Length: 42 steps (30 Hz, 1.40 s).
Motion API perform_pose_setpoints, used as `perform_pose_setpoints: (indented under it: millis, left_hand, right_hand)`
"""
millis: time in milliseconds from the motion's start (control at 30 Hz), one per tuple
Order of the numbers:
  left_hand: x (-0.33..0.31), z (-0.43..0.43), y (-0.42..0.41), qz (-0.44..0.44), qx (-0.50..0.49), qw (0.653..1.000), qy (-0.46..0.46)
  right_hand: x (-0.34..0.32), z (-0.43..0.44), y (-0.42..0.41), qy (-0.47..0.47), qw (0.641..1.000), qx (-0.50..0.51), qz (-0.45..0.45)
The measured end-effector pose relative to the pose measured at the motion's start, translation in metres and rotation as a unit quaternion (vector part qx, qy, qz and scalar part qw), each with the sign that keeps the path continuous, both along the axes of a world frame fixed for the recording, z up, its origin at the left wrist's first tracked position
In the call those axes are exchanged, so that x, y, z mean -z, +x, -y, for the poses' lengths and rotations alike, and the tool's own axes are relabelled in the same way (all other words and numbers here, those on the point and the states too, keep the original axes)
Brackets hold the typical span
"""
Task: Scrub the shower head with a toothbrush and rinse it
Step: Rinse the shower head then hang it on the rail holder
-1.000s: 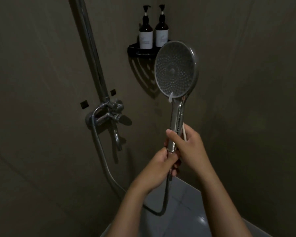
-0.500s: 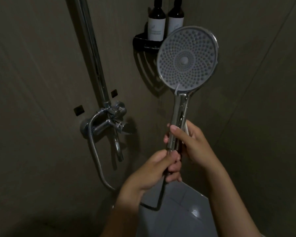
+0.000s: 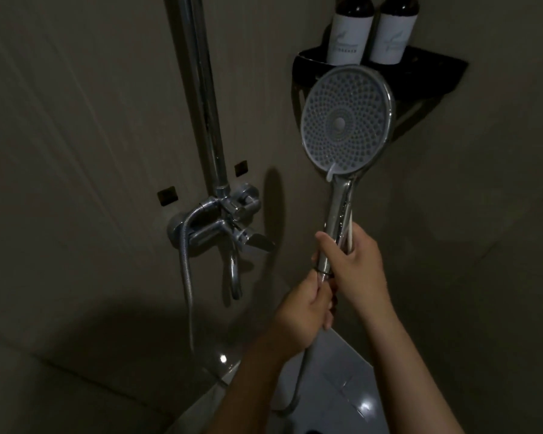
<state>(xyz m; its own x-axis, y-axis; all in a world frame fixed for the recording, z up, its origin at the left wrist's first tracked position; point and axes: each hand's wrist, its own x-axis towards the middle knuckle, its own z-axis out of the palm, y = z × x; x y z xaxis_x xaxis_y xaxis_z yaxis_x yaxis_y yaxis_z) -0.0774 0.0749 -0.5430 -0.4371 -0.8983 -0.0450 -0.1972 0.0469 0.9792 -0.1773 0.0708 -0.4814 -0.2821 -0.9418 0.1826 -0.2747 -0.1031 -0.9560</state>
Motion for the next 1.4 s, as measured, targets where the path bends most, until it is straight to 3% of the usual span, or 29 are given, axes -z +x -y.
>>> perform_pose_setpoints:
  millis: [200, 300, 567, 800, 867, 1000, 1067, 1133, 1267, 1400]
  left_hand:
    - [-0.009, 0.021, -0.017, 0.036, -0.063, 0.997, -0.002]
    - [-0.01, 0.033, -0.023, 0.114, -0.087, 0.988, -0.062]
    - [-0.015, 0.046, -0.039, 0.148, -0.22, 0.946, -0.186]
    - [-0.023, 0.051, -0.034, 0.199, -0.281, 0.924, -0.168]
    - [-0.028, 0.049, -0.029, 0.188, -0.27, 0.931, -0.157]
    - [-0.048, 0.048, -0.008, 0.025, -0.223, 0.973, -0.047]
    - [-0.057, 0.056, 0.009, -0.08, -0.227, 0.969, 0.051]
    - [-0.059, 0.068, 0.029, -0.182, -0.262, 0.933, 0.167]
    - [-0.059, 0.091, 0.064, -0.45, -0.277, 0.777, 0.342]
    - [-0.062, 0.11, 0.073, -0.53, -0.227, 0.734, 0.359]
  right_hand:
    - [0.011, 0.04, -0.016, -0.007, 1.0, -0.006, -0.011]
    - [0.014, 0.056, -0.02, -0.007, 1.0, -0.001, 0.003]
    - [0.015, 0.081, -0.014, -0.017, 1.0, -0.016, -0.007]
    - [0.006, 0.09, 0.003, -0.016, 0.999, -0.032, 0.024]
    - [0.004, 0.091, 0.005, -0.02, 0.999, -0.03, 0.028]
    - [-0.003, 0.092, 0.003, -0.038, 0.999, -0.038, 0.009]
    - [-0.005, 0.091, 0.0, -0.041, 0.998, -0.054, -0.004]
    - [-0.006, 0.089, -0.001, -0.048, 0.996, -0.069, -0.01]
    - [-0.005, 0.085, -0.004, -0.056, 0.996, -0.074, -0.011]
    - [-0.004, 0.083, -0.008, -0.051, 0.995, -0.085, 0.0]
